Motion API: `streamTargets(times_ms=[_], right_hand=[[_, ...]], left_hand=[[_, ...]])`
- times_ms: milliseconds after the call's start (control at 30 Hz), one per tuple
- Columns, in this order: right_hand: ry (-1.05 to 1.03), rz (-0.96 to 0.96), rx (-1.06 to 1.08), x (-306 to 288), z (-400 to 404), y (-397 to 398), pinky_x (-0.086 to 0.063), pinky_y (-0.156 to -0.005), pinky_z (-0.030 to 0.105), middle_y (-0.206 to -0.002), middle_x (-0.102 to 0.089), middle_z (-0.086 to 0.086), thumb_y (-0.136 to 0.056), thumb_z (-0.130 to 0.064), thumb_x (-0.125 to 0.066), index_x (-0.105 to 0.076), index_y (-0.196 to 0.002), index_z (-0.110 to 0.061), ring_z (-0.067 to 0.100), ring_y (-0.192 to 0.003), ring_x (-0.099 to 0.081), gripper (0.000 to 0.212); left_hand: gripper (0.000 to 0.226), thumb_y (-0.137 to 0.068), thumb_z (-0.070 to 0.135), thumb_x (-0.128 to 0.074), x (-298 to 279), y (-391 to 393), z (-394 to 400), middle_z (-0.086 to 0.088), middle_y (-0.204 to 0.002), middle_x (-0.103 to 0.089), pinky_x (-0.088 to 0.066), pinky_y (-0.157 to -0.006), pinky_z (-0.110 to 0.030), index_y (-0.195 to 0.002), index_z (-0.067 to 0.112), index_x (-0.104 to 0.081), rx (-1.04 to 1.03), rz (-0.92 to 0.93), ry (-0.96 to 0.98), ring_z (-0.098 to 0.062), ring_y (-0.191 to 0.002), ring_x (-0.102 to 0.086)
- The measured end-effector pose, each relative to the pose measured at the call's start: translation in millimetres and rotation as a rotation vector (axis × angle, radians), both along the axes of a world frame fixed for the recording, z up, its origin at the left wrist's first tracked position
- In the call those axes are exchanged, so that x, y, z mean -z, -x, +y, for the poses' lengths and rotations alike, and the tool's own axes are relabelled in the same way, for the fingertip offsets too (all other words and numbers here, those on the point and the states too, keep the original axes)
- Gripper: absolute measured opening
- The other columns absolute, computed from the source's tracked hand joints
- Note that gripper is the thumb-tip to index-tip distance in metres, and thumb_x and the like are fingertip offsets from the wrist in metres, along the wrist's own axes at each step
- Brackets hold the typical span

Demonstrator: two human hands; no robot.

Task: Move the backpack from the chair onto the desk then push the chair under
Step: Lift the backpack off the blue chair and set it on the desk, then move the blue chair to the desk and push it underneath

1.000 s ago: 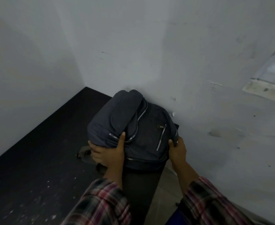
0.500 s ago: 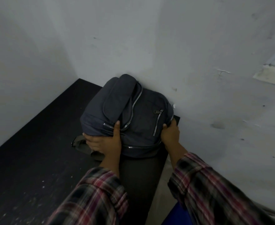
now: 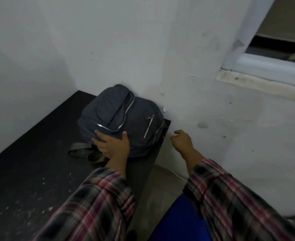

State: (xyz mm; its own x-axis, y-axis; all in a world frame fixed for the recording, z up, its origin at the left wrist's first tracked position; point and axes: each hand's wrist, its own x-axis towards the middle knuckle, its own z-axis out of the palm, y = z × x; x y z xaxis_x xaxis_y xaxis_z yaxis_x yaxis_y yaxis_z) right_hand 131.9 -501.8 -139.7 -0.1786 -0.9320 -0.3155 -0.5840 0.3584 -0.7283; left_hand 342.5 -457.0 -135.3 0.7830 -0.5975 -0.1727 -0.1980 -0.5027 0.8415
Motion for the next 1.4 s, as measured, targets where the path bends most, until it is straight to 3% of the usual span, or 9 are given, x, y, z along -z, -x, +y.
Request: streamTargets(times_ms=[267,400,667,833,967,1133,1233,1300,1400], right_hand=[[-0.033,0.081,0.067,-6.7,103.9,107.1,-0.044,-0.101,0.037,-0.136,-0.057,0.018,-0.096,-0.025,-0.052,-0.053,-0.134,-0.007,0.035,-0.121,-0.055,0.042],[-0.079,0.186,0.128,-7.6,168.7,163.4,-0.044,-0.102,0.039,-0.138,-0.054,0.019,-0.096,-0.028,-0.052,-0.053,-0.134,-0.006,0.035,-0.123,-0.053,0.044],[-0.163,0.705,0.182,-46.5,319.9,275.6,-0.038,-0.106,0.047,-0.14,-0.048,0.016,-0.096,-0.035,-0.048,-0.05,-0.137,-0.015,0.036,-0.128,-0.043,0.046],[-0.322,0.973,0.195,-54.5,410.6,328.0,-0.024,-0.114,0.057,-0.137,-0.051,0.013,-0.095,-0.019,-0.042,-0.055,-0.13,-0.013,0.032,-0.132,-0.041,0.038],[-0.225,0.867,0.116,-41.9,462.8,350.8,-0.016,-0.12,0.054,-0.162,-0.02,0.009,-0.098,-0.013,-0.039,-0.03,-0.15,-0.011,0.026,-0.151,-0.008,0.054],[0.061,0.407,0.42,-37.4,480.0,356.5,-0.017,-0.122,0.045,-0.164,-0.006,0.016,-0.103,-0.024,-0.037,-0.007,-0.155,-0.007,0.031,-0.15,-0.015,0.063],[0.075,0.178,0.526,-38.5,477.7,359.2,-0.032,-0.114,0.042,-0.159,-0.022,0.021,-0.097,-0.029,-0.052,-0.002,-0.156,-0.011,0.036,-0.142,-0.033,0.079],[0.093,0.117,0.521,-39.5,473.9,361.4,-0.04,-0.11,0.043,-0.152,-0.035,0.023,-0.094,-0.024,-0.059,-0.005,-0.155,-0.011,0.038,-0.135,-0.043,0.083],[0.101,0.044,0.519,-38.9,470.4,368.0,-0.045,-0.105,0.047,-0.144,-0.044,0.025,-0.091,-0.014,-0.06,-0.013,-0.153,-0.01,0.04,-0.127,-0.05,0.078]], left_hand=[[0.082,-0.084,0.039,-0.065,8.6,100.5,95.8,-0.019,-0.16,0.0,-0.019,-0.117,-0.051,-0.15,0.014,-0.023,0.506,-0.216,-0.118,-0.039,-0.146,-0.007],[0.069,-0.088,0.039,-0.059,6.6,142.2,138.0,-0.015,-0.157,-0.018,-0.026,-0.113,-0.048,-0.147,0.018,-0.031,0.872,-0.241,-0.189,-0.035,-0.143,-0.016],[0.054,-0.093,0.04,-0.053,-24.0,216.8,227.4,-0.015,-0.145,-0.042,-0.036,-0.108,-0.043,-0.14,0.015,-0.044,1.221,-0.233,-0.116,-0.033,-0.133,-0.037],[0.054,-0.094,0.04,-0.053,-21.2,274.1,311.8,-0.016,-0.143,-0.045,-0.038,-0.109,-0.043,-0.14,0.013,-0.045,1.51,-0.222,-0.062,-0.032,-0.131,-0.042],[0.064,-0.093,0.052,-0.047,-26.4,331.0,362.5,-0.009,-0.152,-0.038,-0.032,-0.113,-0.051,-0.146,0.019,-0.036,1.773,-0.294,-0.123,-0.031,-0.136,-0.04],[0.088,-0.082,0.066,-0.054,-43.2,397.6,399.2,-0.01,-0.156,-0.035,-0.035,-0.111,-0.051,-0.151,0.019,-0.025,1.944,-0.246,-0.167,-0.032,-0.138,-0.04],[0.111,-0.07,0.058,-0.072,-46.6,422.9,423.3,-0.008,-0.162,-0.02,-0.03,-0.116,-0.047,-0.154,0.021,-0.009,2.03,-0.072,-0.085,-0.029,-0.145,-0.028],[0.119,-0.073,0.047,-0.077,-36.8,438.7,440.7,-0.008,-0.164,0.003,-0.015,-0.122,-0.048,-0.154,0.018,0.006,2.021,-0.07,-0.079,-0.029,-0.151,-0.003],[0.119,-0.078,0.031,-0.077,-22.0,457.7,466.9,-0.006,-0.162,0.019,-0.004,-0.124,-0.044,-0.152,0.018,0.016,1.84,-0.019,-0.207,-0.024,-0.15,0.016]])
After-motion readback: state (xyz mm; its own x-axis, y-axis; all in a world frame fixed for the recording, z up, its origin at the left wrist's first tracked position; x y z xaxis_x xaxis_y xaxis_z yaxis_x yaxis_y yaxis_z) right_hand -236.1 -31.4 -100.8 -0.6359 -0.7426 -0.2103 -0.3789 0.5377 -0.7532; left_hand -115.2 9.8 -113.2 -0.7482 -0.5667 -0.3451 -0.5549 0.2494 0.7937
